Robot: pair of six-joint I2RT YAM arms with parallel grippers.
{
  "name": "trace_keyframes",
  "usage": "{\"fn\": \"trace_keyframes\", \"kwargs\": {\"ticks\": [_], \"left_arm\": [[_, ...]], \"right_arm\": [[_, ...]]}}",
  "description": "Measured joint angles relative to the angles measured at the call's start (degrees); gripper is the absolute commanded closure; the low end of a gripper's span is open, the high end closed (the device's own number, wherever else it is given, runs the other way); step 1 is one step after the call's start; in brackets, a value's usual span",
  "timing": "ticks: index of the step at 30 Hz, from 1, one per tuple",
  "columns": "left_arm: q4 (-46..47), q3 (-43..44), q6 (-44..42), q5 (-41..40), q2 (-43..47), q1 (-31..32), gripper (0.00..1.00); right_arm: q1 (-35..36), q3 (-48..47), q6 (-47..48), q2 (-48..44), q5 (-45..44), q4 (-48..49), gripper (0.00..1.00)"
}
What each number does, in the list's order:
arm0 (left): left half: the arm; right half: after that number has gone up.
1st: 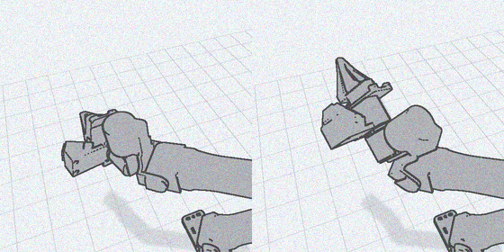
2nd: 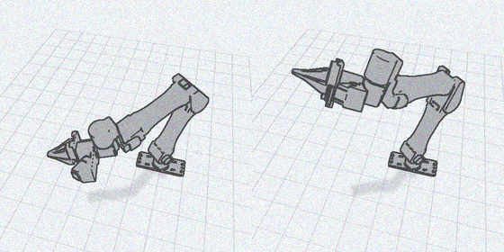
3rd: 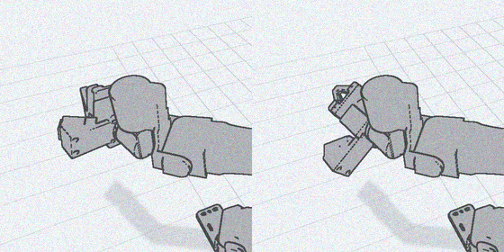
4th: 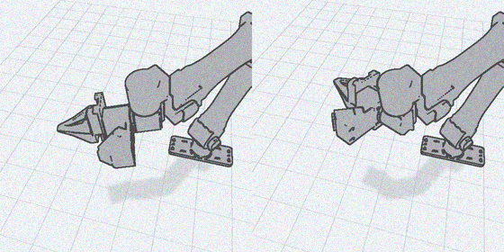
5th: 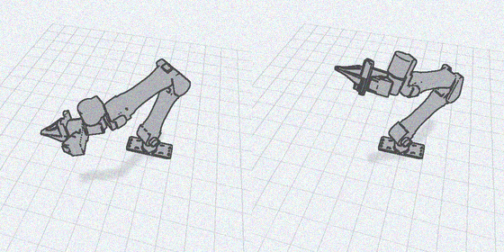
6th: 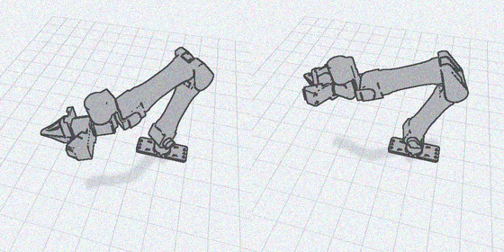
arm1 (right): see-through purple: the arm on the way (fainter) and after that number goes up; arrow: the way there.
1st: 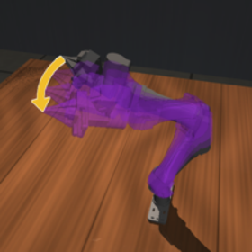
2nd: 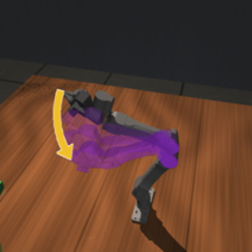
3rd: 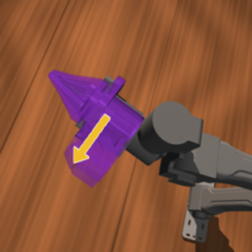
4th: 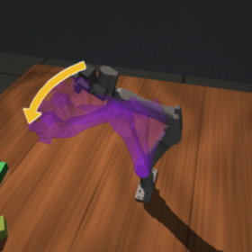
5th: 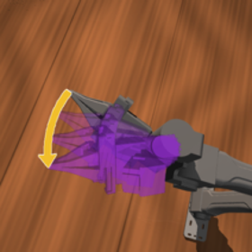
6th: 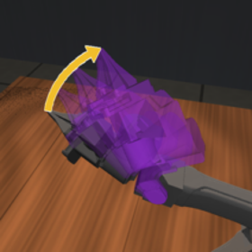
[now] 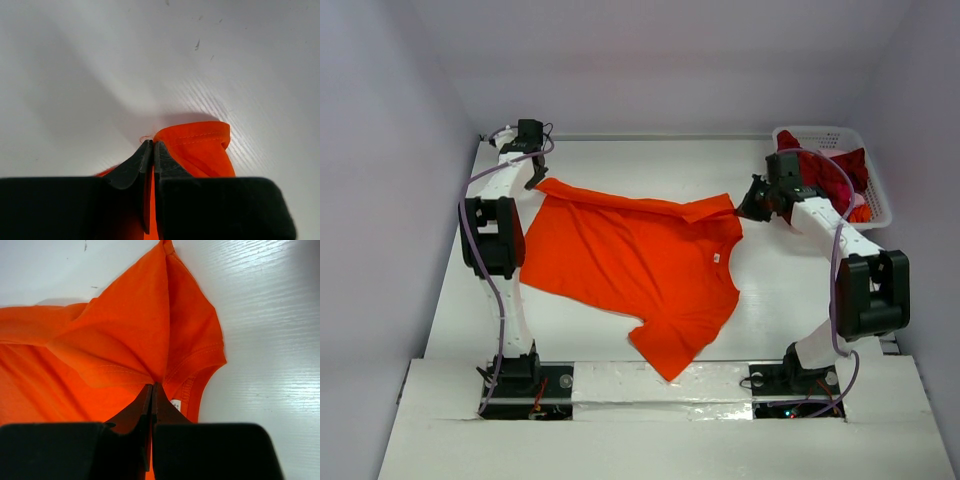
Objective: Fold and stack the t-shirts
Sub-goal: Fold the tshirt
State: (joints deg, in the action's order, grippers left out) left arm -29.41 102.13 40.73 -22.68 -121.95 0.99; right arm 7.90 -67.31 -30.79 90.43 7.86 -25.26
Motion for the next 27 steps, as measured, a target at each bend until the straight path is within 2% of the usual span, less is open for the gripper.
{"fn": "trace_keyframes", "kwargs": {"ticks": [27], "left_arm": [[-0.85, -5.79, 0.09, 0.2, 4.96, 0.0, 1.0]], "right_arm": [[0.0, 7.3, -1.22, -5.4, 0.55, 0.81, 1.0]]}}
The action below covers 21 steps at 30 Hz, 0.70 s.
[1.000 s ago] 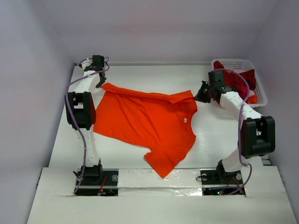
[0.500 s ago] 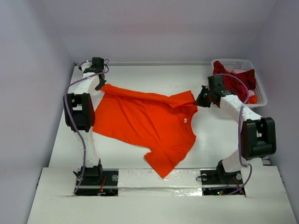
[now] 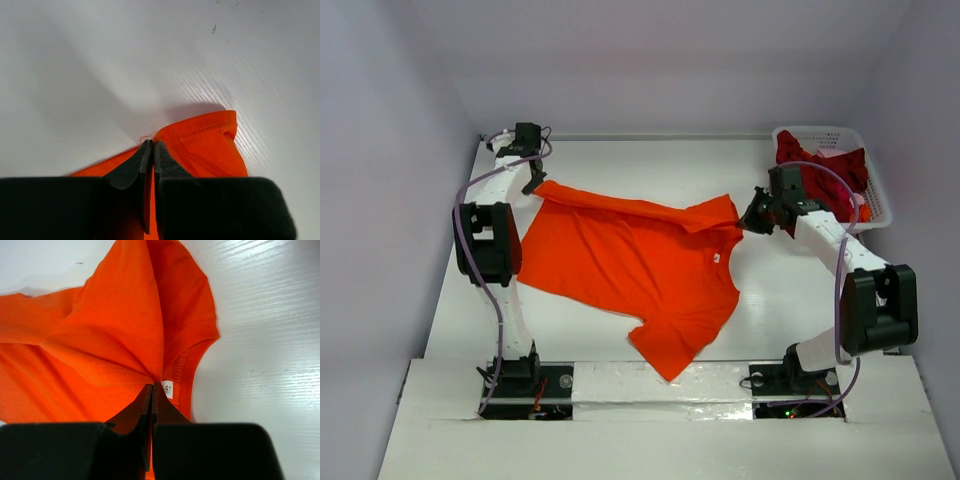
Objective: Fold and stack the t-shirts
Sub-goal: Fold the tshirt
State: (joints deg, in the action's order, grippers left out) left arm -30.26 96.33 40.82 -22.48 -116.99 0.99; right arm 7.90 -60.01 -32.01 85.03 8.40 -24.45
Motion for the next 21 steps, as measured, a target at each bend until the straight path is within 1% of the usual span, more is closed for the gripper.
{"fn": "trace_keyframes", "kwargs": {"ticks": [11, 21], "left_arm": [[-1.25, 0.13, 0.0, 0.02, 3.5, 0.0, 1.0], [-1.75, -1.25, 0.02, -0.02, 4.52, 0.0, 1.0]], "right_arm": [[0.0, 0.2, -0.15, -2.36, 0.61, 0.02, 1.0], [0.0, 3.13, -0.11, -3.96, 0.94, -0.28, 1.0]]}}
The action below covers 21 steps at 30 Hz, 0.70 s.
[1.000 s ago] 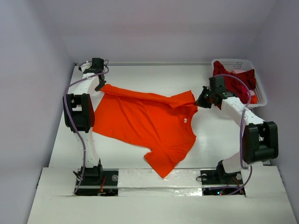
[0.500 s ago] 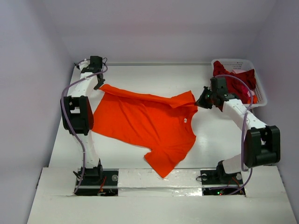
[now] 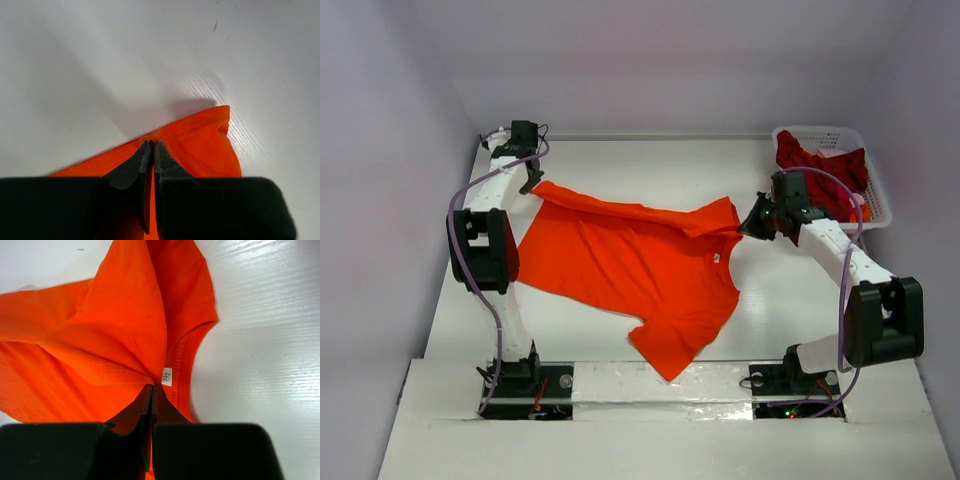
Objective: Fold and stack the t-shirts
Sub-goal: Fold the tshirt
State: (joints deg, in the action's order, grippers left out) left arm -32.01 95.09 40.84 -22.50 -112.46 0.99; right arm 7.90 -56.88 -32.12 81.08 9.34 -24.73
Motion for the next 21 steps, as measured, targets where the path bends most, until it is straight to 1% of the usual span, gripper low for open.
{"fn": "trace_keyframes", "kwargs": {"ticks": [10, 21], "left_arm": [[0.02, -4.28, 0.0, 0.04, 2.16, 0.0, 1.0], [0.02, -4.63, 0.02, 0.24, 1.88, 0.0, 1.0]], "right_arm": [[0.0, 1.07, 0.17, -1.46, 0.33, -0.24, 1.0], [0.0, 4.74, 0.24, -1.11, 1.88, -0.09, 1.0]]}}
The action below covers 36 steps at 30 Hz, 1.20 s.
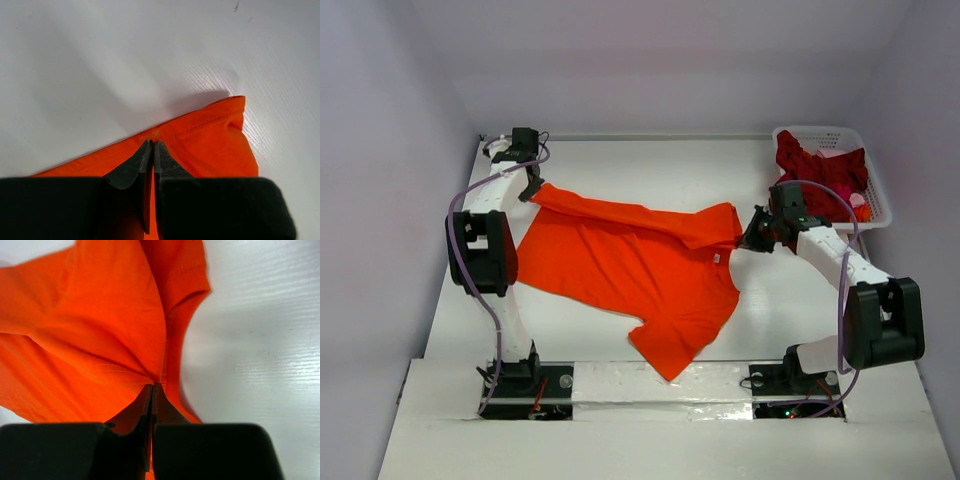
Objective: Fold and stack the t-shirts
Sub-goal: Fold the tshirt
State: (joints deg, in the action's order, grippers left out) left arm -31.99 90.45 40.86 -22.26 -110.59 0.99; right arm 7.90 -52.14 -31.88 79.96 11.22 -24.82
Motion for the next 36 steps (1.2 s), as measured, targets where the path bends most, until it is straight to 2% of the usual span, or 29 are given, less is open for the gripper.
{"fn": "trace_keyframes", "kwargs": {"ticks": [9, 21, 27, 29, 32, 33, 34, 35, 36], "left_arm": [[0.0, -0.17, -0.07, 0.02, -1.09, 0.0, 1.0], [0.42, -5.16, -0.11, 0.07, -1.88, 0.0, 0.99], [0.52, -7.13, -0.28, 0.24, -1.88, 0.0, 0.89], [0.61, -7.54, -0.33, 0.24, -1.9, 0.0, 0.78], [0.66, -7.63, -0.35, 0.24, -1.95, 0.0, 0.68], [0.7, -7.63, -0.35, 0.26, -1.95, 0.0, 0.64], [0.7, -7.63, -0.33, 0.24, -1.95, 0.0, 0.54], [0.7, -7.63, -0.33, 0.26, -1.95, 0.0, 0.49], [0.74, -7.63, -0.11, 0.24, -1.95, 0.0, 0.46]], "right_arm": [[0.02, 1.75, -0.04, 2.27, 1.84, 0.02, 1.0], [1.22, 6.78, -0.87, 2.29, 3.8, 3.02, 1.0], [1.84, 9.09, -1.11, 2.29, 4.24, 4.09, 1.0], [1.95, 9.62, -1.11, 2.25, 4.24, 4.33, 1.0], [1.95, 10.03, -1.16, 2.14, 4.24, 4.33, 1.0], [1.95, 10.12, -1.16, 2.01, 4.26, 4.42, 0.97], [1.97, 10.29, -1.2, 1.66, 4.26, 4.44, 0.91], [2.01, 10.49, -1.33, 1.2, 4.26, 4.39, 0.82], [2.08, 10.73, -1.55, 0.5, 4.22, 4.35, 0.62]]}}
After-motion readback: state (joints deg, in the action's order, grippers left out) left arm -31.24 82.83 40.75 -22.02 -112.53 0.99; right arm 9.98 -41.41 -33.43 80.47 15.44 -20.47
